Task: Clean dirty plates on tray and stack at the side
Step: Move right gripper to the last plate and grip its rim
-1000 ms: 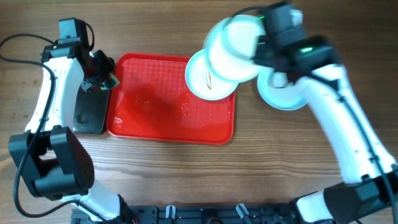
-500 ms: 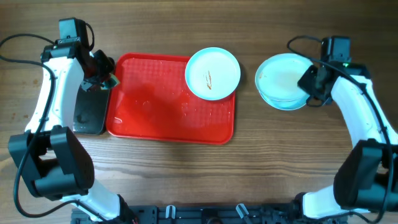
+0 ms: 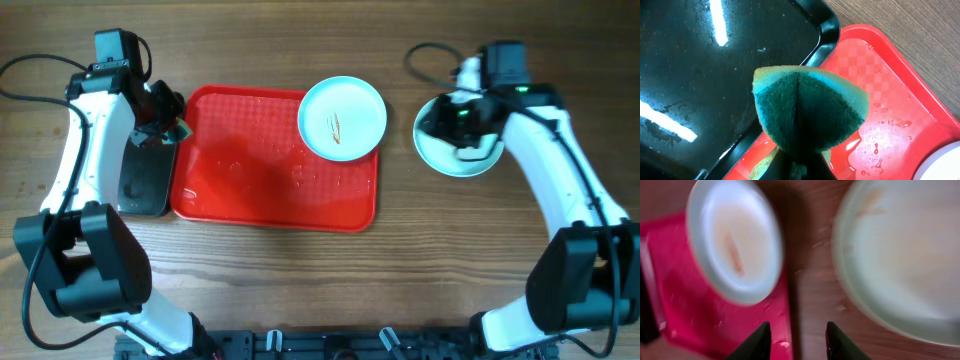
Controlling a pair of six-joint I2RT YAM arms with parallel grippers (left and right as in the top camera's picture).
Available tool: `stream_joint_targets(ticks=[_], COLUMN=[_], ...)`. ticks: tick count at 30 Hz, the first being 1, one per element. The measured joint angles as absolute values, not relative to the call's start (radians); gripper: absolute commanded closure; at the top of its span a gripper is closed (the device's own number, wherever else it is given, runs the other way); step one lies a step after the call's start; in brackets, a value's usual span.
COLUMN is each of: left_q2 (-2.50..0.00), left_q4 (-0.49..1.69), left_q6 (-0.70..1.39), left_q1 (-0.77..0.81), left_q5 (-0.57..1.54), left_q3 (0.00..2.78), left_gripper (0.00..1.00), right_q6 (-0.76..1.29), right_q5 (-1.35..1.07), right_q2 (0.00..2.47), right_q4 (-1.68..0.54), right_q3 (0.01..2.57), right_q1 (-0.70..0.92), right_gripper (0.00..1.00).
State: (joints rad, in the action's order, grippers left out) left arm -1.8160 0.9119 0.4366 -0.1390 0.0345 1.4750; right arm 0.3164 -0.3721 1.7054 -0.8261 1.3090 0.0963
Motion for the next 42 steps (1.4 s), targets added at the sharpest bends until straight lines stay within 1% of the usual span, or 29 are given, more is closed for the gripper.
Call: stream_joint_targets(ticks=[2, 5, 7, 12, 14, 15, 16, 23, 29, 31, 32, 34, 36, 39, 42], left_q2=[-1.816, -1.816, -1.816, -1.816, -1.816, -1.816, -1.816, -1.816, -1.816, -1.816, -1.816, -1.816, -1.816, -1.816, -1.816], left_q4=[0.912, 0.912, 0.912, 0.912, 0.912, 0.913, 0.913, 0.913, 0.916, 0.916, 0.916, 0.916, 0.916, 0.915, 0.912], left_q6=[0.437, 0.437, 0.437, 0.437, 0.437, 0.437, 0.437, 0.437, 0.437, 0.437, 0.437, 0.437, 0.437, 0.437, 0.440], left_q1=[-0.139, -0.139, -0.139, -0.139, -0.139, -0.139, -0.139, -0.139, -0.139, -0.139, -0.137, -0.134, -0.130, -0.125, -0.125], left_q5=[0.035, 0.035, 0.035, 0.035, 0.035, 0.035, 0.035, 0.035, 0.035, 0.035, 0.035, 0.035, 0.035, 0.035, 0.035], left_q3=[1.475, 1.475, 1.475, 1.475, 1.475, 1.475, 1.475, 1.475, 1.475, 1.475, 1.475, 1.475, 1.475, 1.475, 1.475], left_gripper=[0.96, 0.96, 0.96, 0.96, 0.96, 0.96, 0.96, 0.96, 0.96, 0.96, 0.96, 0.96, 0.96, 0.96, 0.96], right_q6=[0.295, 0.293, 0.293, 0.289, 0.285, 0.281, 0.278, 0.309, 0.235, 0.202, 0.190, 0.178, 0.179, 0.221, 0.268], right_q5=[-0.389, -0.339, -0.309, -0.263, -0.246, -0.238, -0.230, -0.200, -0.205, -0.204, -0.209, -0.232, -0.273, -0.286, -0.244], right_q2=[1.705, 1.734, 1.776, 1.921, 1.932, 1.932, 1.932, 1.932, 1.932, 1.932, 1.936, 1.942, 1.942, 1.942, 1.977], right_q4=[-0.798, -0.768, -0.758, -0.727, -0.715, -0.710, -0.692, -0.651, -0.644, -0.682, -0.717, -0.760, -0.769, -0.703, -0.683], right_q3=[1.267, 1.223, 1.211, 1.206, 1.200, 1.200, 1.200, 1.200, 1.219, 1.261, 1.291, 1.356, 1.443, 1.484, 1.485], right_q1=[0.220, 0.323, 0.354, 0.361, 0.361, 0.361, 0.361, 0.351, 0.259, 0.247, 0.248, 0.248, 0.248, 0.255, 0.276], right_gripper=[0.63, 0.63, 0.64, 0.65, 0.72, 0.83, 0.96, 0.96, 0.96, 0.80, 0.70, 0.62, 0.61, 0.61, 0.68])
